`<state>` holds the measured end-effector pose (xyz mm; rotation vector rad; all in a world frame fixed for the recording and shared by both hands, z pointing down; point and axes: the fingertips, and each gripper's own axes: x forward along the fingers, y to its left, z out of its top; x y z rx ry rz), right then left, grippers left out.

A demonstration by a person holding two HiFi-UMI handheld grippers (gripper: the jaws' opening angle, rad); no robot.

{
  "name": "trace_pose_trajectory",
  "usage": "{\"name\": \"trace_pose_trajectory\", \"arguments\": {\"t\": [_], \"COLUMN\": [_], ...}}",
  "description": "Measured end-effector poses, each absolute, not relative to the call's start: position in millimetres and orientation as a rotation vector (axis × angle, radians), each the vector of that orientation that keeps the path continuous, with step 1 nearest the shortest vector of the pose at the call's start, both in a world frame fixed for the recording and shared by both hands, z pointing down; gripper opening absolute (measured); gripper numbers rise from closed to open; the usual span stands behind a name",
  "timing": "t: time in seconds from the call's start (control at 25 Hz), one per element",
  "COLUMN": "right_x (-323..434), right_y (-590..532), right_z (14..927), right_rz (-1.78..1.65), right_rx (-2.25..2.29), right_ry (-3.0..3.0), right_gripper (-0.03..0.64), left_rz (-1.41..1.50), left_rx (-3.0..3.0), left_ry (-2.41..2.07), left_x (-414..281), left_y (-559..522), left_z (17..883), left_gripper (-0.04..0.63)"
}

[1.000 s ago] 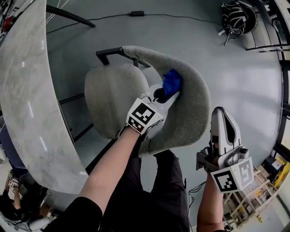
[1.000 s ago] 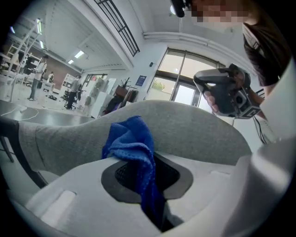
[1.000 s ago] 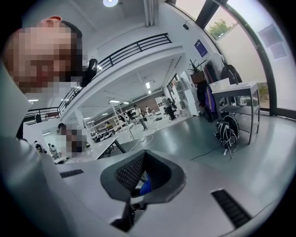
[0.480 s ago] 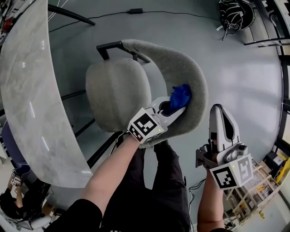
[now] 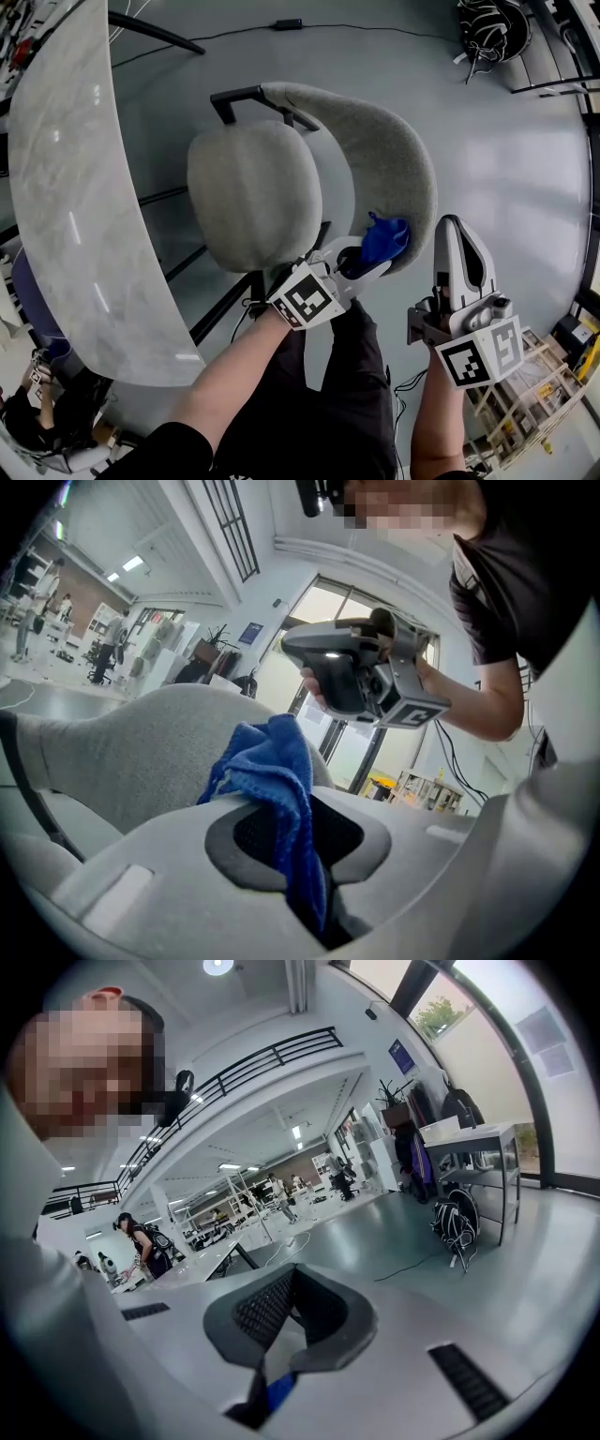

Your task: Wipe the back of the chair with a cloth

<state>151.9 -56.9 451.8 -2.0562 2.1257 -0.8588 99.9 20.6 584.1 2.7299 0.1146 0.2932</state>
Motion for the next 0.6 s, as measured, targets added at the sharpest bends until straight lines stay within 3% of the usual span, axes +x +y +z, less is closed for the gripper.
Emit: {"name": "trace_pose_trajectory", "arguments": {"t": [0.28, 0.6], "right_x": [152.5, 153.9], "right_y": [-64.8, -77.9], "right_z": [449.0, 458.9], "right_rz": [-0.853, -0.850], "right_rx": [-2.049, -2.038], "right_ry": [2.133, 2.142], "right_gripper": [0.014, 0.014], "left_rz": [0.303, 0.317], "left_rx": [2.725, 2.758], "left_ry": [0.123, -0.173], "left_x": [89.4, 67.7], "left_y": [25.6, -100.3], "left_z": [578.1, 621.4], "left_gripper": [0.057, 0.057]}}
